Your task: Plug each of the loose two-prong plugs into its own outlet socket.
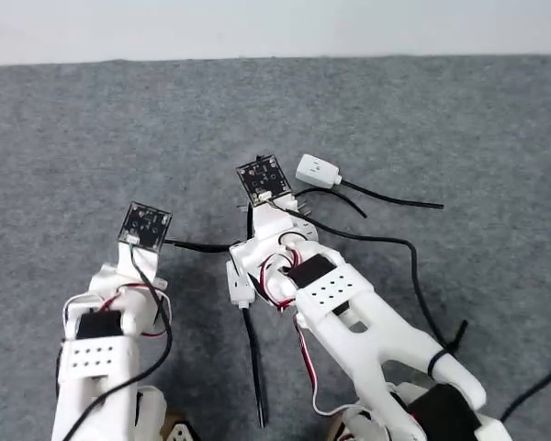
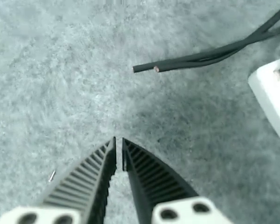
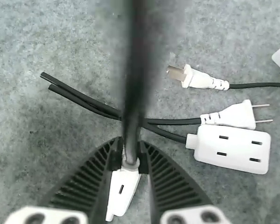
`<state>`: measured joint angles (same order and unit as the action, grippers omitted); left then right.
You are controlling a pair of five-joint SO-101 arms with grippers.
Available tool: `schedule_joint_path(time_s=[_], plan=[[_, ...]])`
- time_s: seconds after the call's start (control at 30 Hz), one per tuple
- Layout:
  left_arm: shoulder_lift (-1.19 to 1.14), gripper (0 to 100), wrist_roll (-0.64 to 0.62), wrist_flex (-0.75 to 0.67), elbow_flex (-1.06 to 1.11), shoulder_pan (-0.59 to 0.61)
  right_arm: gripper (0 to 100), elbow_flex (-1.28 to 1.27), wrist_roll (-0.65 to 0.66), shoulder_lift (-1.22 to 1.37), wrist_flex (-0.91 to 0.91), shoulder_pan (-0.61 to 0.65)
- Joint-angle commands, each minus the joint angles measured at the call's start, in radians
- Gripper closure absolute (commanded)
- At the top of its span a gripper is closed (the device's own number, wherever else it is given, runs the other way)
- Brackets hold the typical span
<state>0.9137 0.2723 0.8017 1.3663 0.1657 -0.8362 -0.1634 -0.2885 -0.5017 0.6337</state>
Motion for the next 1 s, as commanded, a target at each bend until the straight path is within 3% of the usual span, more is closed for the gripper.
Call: schedule_joint_path(time_s=[0.0,0.5,0.97], plan=[[0.114,98,0.008,0.012,0.018,0.005,99.1,0.031,0.026,0.042,-0.002,0.015],[0.126,98,0.011,0.012,0.024,0.006,99.1,0.032,0.123,0.035,-0.074,0.087],[0.127,98,0.011,0.012,0.024,0.006,99.1,0.110,0.167,0.033,-0.084,0.044]])
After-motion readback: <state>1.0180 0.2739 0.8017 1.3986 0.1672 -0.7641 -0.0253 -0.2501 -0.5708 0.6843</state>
